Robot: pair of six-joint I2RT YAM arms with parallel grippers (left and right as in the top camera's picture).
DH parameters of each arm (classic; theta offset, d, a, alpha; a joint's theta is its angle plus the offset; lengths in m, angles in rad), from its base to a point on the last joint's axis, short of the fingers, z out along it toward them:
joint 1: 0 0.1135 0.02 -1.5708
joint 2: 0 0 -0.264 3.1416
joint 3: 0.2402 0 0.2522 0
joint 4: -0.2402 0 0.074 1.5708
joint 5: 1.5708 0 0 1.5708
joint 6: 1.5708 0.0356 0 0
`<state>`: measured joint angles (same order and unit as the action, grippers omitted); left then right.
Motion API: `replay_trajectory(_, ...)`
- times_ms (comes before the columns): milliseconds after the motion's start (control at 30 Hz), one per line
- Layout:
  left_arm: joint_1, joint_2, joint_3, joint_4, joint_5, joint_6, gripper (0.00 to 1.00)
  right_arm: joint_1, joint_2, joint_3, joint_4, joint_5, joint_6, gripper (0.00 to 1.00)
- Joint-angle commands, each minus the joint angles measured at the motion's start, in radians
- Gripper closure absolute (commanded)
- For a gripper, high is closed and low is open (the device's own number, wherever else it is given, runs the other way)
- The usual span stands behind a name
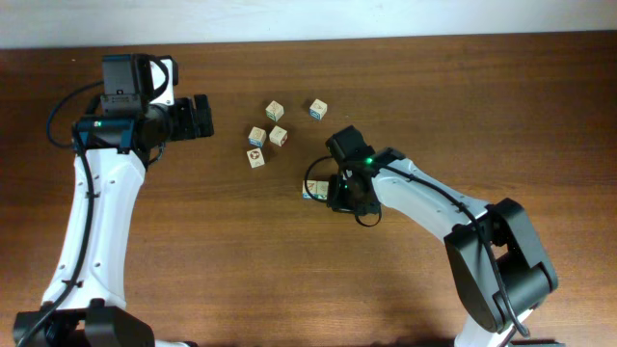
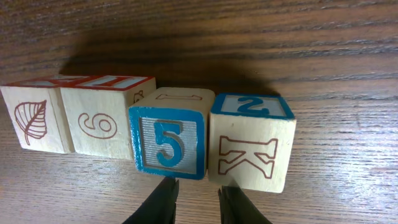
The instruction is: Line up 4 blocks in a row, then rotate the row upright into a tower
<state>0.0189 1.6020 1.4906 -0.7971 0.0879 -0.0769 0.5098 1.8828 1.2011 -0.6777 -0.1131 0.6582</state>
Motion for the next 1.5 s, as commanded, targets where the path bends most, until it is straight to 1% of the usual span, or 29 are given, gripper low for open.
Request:
replay_trajectory(0,-0.003,0.002,0.017,0.002,-0.006,-0.013,0.01,-0.014,0.007,-0.004,0.010,0.010,0.000,0.76)
replay_trajectory(233,-0.003,0.002,0.017,0.002,-0.006,-0.013,0.01,-0.013,0.007,-0.004,0.039,0.007,-0.016,0.76)
replay_trajectory(300,-0.003,0.002,0.017,0.002,-0.006,-0.013,0.01,-0.014,-0.013,0.021,-0.018,-0.023,-0.050,0.77)
replay_trajectory(367,-0.003,0.002,0.017,0.002,-0.006,-0.013,0.01,-0.021,-0.087,0.072,-0.108,-0.021,-0.089,0.76)
replay_trajectory(400,-0.003,0.002,0.017,0.002,-0.006,-0.013,0.01,-0.054,-0.164,0.097,-0.154,-0.010,-0.137,0.76)
replay_trajectory(433,-0.003,0.002,0.017,0.002,-0.006,-0.013,0.01,-0.116,-0.203,0.096,-0.158,-0.012,-0.182,0.76)
replay_trajectory(467,-0.003,0.002,0.017,0.002,-0.006,-0.013,0.01,-0.158,-0.205,0.096,-0.158,-0.030,-0.212,0.79)
replay_trajectory(533,-0.003,0.002,0.017,0.002,-0.006,-0.013,0.01,-0.282,-0.169,0.070,-0.129,-0.163,-0.298,0.85)
replay_trajectory(567,-0.003,0.002,0.017,0.002,0.007,-0.021,0.01,-0.315,-0.149,0.048,-0.103,-0.213,-0.328,0.85)
replay_trajectory(600,-0.003,0.002,0.017,-0.004,0.118,-0.043,0.01,-0.346,-0.116,0.021,-0.074,-0.275,-0.359,0.86)
replay_trajectory(667,-0.003,0.002,0.017,-0.005,0.145,-0.043,0.01,-0.352,-0.089,-0.016,-0.014,-0.318,-0.366,0.85)
replay_trajectory(700,-0.003,0.002,0.017,-0.004,0.174,-0.043,0.01,-0.352,-0.069,-0.054,0.051,-0.362,-0.354,0.85)
replay_trajectory(733,-0.003,0.003,0.014,-0.008,0.179,-0.043,0.08,-0.352,-0.058,-0.086,0.097,-0.362,-0.317,0.85)
replay_trajectory(767,-0.008,0.005,0.005,-0.016,0.179,-0.053,0.42,-0.351,-0.048,-0.125,0.150,-0.375,-0.291,0.86)
replay_trajectory(800,-0.018,0.006,-0.013,-0.014,0.178,-0.055,0.50,-0.346,-0.043,-0.142,0.182,-0.373,-0.265,0.89)
replay_trajectory(833,-0.034,0.017,-0.029,-0.008,0.179,-0.055,0.53,-0.337,-0.041,-0.159,0.216,-0.354,-0.235,0.91)
replay_trajectory(867,-0.051,0.037,-0.032,-0.009,0.179,-0.058,0.54,-0.325,-0.041,-0.167,0.222,-0.299,-0.196,0.93)
replay_trajectory(933,-0.077,0.090,-0.032,-0.004,0.179,-0.058,0.55,-0.304,-0.039,-0.167,0.249,-0.298,-0.196,0.93)
replay_trajectory(967,-0.091,0.111,-0.032,-0.004,0.179,-0.058,0.54,-0.285,-0.035,-0.167,0.268,-0.297,-0.196,0.93)
replay_trajectory(1033,-0.122,0.122,-0.032,-0.004,0.179,-0.058,0.43,-0.264,-0.030,-0.167,0.276,-0.294,-0.196,0.93)
replay_trajectory(1067,-0.125,0.122,-0.032,-0.005,0.179,-0.058,0.43,-0.264,-0.030,-0.167,0.278,-0.294,-0.196,0.93)
replay_trajectory(1100,-0.129,0.122,-0.032,-0.013,0.179,-0.058,0.47,-0.262,-0.030,-0.167,0.283,-0.294,-0.196,0.93)
replay_trajectory(1167,-0.158,0.139,-0.033,-0.044,0.179,-0.058,0.60,-0.262,-0.030,-0.167,0.285,-0.301,-0.197,0.93)
replay_trajectory(1200,-0.176,0.160,-0.034,-0.057,0.179,-0.067,0.72,-0.262,-0.030,-0.167,0.282,-0.301,-0.197,0.93)
replay_trajectory(1233,-0.212,0.212,-0.034,-0.080,0.179,-0.118,0.96,-0.262,-0.030,-0.167,0.281,-0.302,-0.197,0.93)
replay_trajectory(1267,-0.242,0.261,-0.034,-0.088,0.179,-0.132,1.00,-0.262,-0.030,-0.167,0.282,-0.301,-0.197,0.93)
replay_trajectory(1333,-0.307,0.382,-0.034,-0.098,0.207,-0.147,1.00,-0.262,-0.030,-0.167,0.281,-0.301,-0.197,0.93)
replay_trajectory(1433,-0.346,0.443,-0.034,-0.097,0.241,-0.153,1.00,-0.261,-0.030,-0.167,0.282,-0.301,-0.197,0.93)
replay_trajectory(1467,-0.359,0.454,-0.036,-0.078,0.242,-0.187,1.00,-0.261,-0.030,-0.167,0.282,-0.301,-0.197,0.93)
